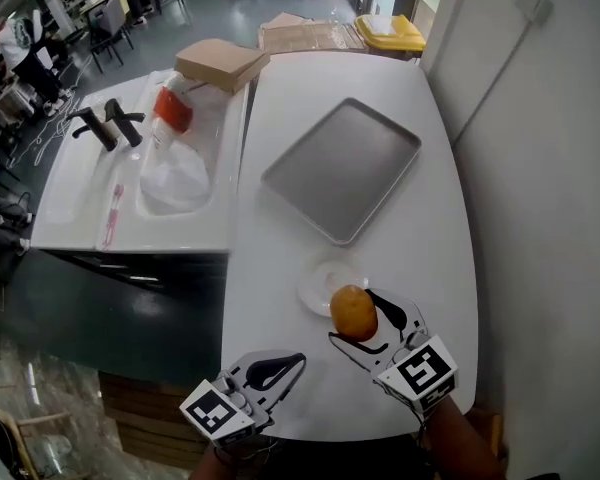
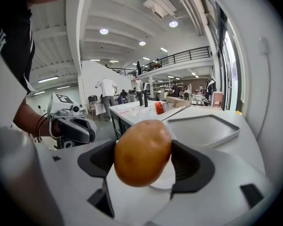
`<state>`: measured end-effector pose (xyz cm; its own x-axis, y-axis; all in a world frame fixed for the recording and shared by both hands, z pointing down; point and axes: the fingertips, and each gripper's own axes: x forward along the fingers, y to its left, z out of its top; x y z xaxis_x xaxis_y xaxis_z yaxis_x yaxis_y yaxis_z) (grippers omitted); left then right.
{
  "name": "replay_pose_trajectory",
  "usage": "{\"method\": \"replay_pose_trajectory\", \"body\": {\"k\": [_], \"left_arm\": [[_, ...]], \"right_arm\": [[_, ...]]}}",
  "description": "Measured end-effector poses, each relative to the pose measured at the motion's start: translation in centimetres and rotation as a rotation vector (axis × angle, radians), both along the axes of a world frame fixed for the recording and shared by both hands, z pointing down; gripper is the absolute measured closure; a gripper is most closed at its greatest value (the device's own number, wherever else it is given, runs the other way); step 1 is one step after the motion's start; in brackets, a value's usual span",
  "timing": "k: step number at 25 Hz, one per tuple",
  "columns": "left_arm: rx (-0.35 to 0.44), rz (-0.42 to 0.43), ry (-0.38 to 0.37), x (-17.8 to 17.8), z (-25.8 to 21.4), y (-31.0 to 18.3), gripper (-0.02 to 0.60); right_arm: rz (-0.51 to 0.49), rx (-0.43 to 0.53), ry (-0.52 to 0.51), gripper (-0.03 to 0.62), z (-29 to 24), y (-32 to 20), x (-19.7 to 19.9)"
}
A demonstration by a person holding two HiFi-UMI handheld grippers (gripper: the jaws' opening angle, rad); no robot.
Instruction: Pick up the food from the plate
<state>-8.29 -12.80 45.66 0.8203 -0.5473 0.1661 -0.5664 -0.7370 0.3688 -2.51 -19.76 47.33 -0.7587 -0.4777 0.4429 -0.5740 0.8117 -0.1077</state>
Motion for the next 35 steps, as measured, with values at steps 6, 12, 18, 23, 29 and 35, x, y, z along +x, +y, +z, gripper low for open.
{"method": "replay_pose_trajectory", "body": {"k": [6,12,18,23,29,35], "left_arm": [[0.106,0.066,-0.067,1.3,-5.9,6.7,0.577],[0.215,0.090,-0.055,2.5,-11.3,14.3,0.577],[0.304,0.119,-0.035,4.0,-15.1,19.4,0.577],[0.313,0.180,-0.021,5.7,-15.6,22.1,0.577],[0.288,0.221,-0.010,7.4,-15.2,23.0,0.577],[0.236,0.245,-0.037,7.9,-13.6,23.7,0.577]], "right_arm": [[0.053,0.129,-0.019,0.227,-8.2,6.8,2.9],[0.106,0.251,-0.056,0.227,-15.0,16.2,6.7],[0.141,0.325,-0.084,0.227,-19.4,24.1,8.8],[0.187,0.311,-0.124,0.227,-20.3,28.7,11.6],[0.230,0.273,-0.224,0.227,-20.4,30.6,15.0],[0.245,0.230,-0.268,0.227,-19.5,31.5,16.6]]}}
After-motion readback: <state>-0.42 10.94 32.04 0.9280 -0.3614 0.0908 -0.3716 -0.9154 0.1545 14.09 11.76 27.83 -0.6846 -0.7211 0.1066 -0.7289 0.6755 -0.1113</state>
